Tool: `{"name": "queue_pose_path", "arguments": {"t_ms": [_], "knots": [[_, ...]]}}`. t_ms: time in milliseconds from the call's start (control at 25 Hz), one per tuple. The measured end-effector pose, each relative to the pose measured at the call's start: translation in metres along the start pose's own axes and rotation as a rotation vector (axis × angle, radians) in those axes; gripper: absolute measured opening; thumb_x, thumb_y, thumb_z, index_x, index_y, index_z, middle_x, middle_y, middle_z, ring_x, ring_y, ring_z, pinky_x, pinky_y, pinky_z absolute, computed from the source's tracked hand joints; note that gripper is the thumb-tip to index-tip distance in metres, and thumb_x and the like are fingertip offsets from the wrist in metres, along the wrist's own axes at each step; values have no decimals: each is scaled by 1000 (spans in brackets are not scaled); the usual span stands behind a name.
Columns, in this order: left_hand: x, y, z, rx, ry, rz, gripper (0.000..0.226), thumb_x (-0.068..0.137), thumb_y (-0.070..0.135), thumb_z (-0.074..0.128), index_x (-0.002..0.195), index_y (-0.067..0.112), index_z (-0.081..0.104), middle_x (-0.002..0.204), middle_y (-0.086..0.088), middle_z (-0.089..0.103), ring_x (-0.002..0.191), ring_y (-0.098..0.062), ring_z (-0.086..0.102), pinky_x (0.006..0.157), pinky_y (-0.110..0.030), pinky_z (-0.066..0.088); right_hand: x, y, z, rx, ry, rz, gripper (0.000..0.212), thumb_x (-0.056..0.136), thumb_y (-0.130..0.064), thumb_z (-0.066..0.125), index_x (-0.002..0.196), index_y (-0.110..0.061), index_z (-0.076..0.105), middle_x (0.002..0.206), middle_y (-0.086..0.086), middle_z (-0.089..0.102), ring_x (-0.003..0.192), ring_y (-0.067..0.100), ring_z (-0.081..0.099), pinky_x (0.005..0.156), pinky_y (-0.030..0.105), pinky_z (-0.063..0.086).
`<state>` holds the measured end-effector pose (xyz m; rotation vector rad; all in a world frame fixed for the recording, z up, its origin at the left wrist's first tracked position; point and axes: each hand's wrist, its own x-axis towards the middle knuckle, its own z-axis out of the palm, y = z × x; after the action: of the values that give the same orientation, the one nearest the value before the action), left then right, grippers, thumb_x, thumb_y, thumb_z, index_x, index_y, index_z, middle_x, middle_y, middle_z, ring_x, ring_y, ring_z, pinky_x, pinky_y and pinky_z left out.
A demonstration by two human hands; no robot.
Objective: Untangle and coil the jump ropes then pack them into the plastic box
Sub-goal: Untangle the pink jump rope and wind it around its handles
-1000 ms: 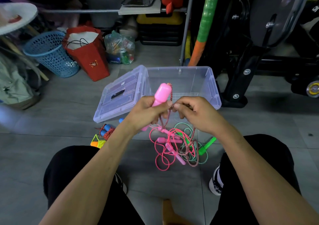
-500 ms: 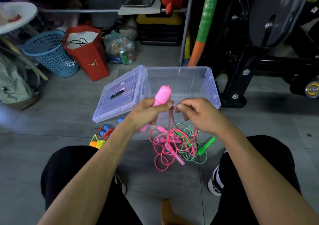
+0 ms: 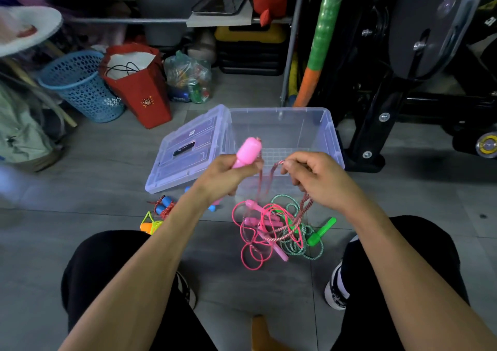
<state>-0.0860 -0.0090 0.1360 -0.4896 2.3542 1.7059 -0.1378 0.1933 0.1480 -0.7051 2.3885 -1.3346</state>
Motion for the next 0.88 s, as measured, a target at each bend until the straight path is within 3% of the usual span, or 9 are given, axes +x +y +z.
{"name": "queue_pose_path", "arguments": {"t_ms": [120, 320, 440, 520, 600, 720, 800, 880], "knots": [[-11, 14, 15, -31, -79, 72, 23, 91, 23, 66, 69, 18, 62, 45, 10, 51, 41, -10, 38, 45, -23, 32, 1, -2, 13, -16, -52, -32, 28, 99, -19, 51, 74, -27, 61, 57, -9, 56, 54, 7, 52, 58, 30, 45], [-2, 12, -7, -583, 186, 155, 26, 85, 10, 67, 62, 14, 54, 50, 3, 47, 39, -9, 34, 46, -23, 33, 5, 3, 8, -55, -86, -32, 25, 99, -22, 51, 77, -26, 64, 66, -5, 62, 59, 15, 56, 59, 33, 46], [5, 7, -16, -743, 266, 92, 24, 90, 8, 60, 69, 13, 51, 52, 4, 47, 40, -9, 34, 44, -21, 33, 7, 8, 6, -166, -104, -3, 29, 98, -20, 51, 73, -32, 61, 69, -7, 64, 62, 17, 60, 60, 34, 48], [11, 0, -19, -660, 312, -26, 18, 88, 11, 62, 72, 12, 55, 54, 2, 49, 43, -11, 36, 42, -21, 33, 7, 10, 7, -184, -89, 29, 28, 97, -19, 51, 76, -33, 61, 71, -8, 64, 66, 18, 63, 61, 34, 50], [14, -5, -20, -426, 328, -117, 12, 86, 12, 64, 74, 10, 63, 61, -3, 57, 48, -15, 39, 42, -21, 34, 6, 11, 4, -184, -63, 20, 22, 98, -18, 51, 82, -27, 63, 72, -6, 64, 68, 17, 63, 63, 33, 50], [4, 2, -12, -84, 151, -71, 16, 86, 23, 68, 91, 9, 73, 82, -12, 68, 51, -15, 41, 47, -21, 36, 5, 8, 2, -163, -48, -18, 19, 99, -18, 51, 89, -16, 67, 68, 2, 64, 67, 25, 60, 60, 34, 46], [-7, 11, -1, 13, -15, -36, 24, 89, 34, 66, 89, 11, 71, 62, -6, 59, 47, -14, 40, 47, -21, 35, 6, 6, 6, -140, -56, -33, 19, 98, -18, 52, 90, -15, 68, 62, 1, 61, 62, 24, 59, 57, 35, 45], [-13, 18, 10, 24, -50, 29, 24, 92, 30, 64, 75, 13, 66, 46, 8, 52, 43, -10, 40, 45, -19, 34, 5, 4, 10, -117, -70, -47, 19, 98, -18, 53, 87, -14, 68, 60, 0, 58, 56, 19, 53, 55, 35, 43]]}}
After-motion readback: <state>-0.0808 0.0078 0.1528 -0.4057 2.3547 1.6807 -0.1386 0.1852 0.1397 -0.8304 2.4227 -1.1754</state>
